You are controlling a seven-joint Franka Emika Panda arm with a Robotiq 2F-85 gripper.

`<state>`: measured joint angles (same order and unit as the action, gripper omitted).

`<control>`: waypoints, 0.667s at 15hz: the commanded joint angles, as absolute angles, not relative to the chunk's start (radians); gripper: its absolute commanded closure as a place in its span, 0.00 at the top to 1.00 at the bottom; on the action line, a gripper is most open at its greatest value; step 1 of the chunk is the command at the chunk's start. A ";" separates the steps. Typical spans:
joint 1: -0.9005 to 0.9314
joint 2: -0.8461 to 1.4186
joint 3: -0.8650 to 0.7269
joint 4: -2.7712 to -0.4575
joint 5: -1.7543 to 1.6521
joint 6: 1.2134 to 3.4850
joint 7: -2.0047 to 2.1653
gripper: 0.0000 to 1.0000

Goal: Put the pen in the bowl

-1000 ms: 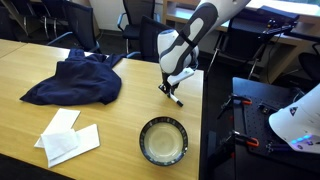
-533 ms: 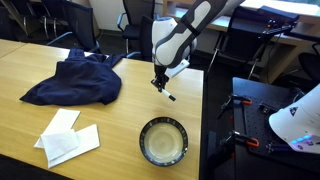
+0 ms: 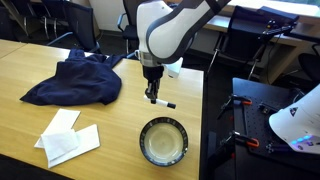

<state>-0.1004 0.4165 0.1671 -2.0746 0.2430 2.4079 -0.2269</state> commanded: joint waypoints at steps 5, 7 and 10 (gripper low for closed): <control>-0.090 0.500 0.221 -2.020 0.270 2.295 -0.501 0.05; -0.068 0.535 0.227 -1.996 0.273 2.319 -0.461 0.05; -0.039 0.589 0.236 -1.945 0.294 2.329 -0.421 0.05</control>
